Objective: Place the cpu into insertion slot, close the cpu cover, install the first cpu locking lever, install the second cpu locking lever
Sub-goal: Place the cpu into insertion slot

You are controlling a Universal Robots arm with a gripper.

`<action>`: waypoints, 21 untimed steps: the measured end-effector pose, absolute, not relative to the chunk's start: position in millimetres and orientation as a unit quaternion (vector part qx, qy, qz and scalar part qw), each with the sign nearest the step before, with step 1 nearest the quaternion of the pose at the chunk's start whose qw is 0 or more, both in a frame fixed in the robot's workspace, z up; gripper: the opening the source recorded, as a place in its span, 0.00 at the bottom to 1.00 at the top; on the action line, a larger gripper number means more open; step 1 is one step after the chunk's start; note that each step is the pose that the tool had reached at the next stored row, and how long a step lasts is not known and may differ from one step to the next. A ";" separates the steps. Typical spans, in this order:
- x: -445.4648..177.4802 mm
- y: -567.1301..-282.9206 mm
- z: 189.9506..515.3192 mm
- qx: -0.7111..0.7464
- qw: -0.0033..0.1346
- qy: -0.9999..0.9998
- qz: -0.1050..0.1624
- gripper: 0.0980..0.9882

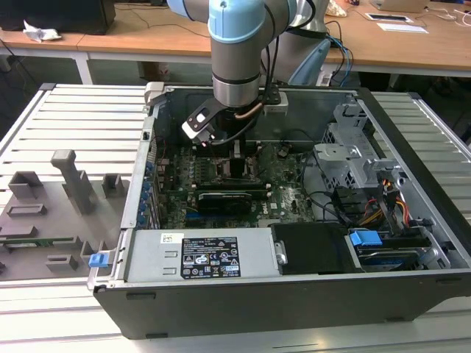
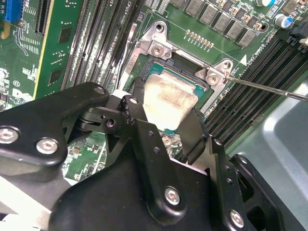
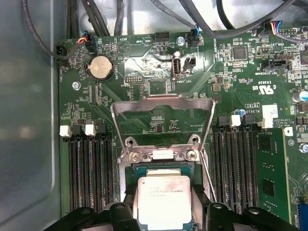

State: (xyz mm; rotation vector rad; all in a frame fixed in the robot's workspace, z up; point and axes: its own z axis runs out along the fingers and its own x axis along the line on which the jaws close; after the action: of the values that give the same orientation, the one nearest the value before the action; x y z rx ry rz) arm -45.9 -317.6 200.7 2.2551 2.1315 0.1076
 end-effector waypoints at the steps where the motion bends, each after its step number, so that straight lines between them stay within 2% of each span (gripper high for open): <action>1: -45.9 -317.6 200.7 0.726 0.018 0.686 0.035 0.49; 2: -45.9 -317.6 200.7 0.726 0.018 0.686 0.035 0.56; 18: -45.8 -317.6 210.7 0.726 0.018 0.686 0.034 0.56; 19: -45.6 -317.6 211.7 0.726 0.018 0.686 0.034 0.55; 21: -45.2 -317.6 213.1 0.726 0.018 0.686 0.033 0.40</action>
State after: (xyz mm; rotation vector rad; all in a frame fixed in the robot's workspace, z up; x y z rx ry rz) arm -45.2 -317.6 213.1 2.2570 2.1316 0.1035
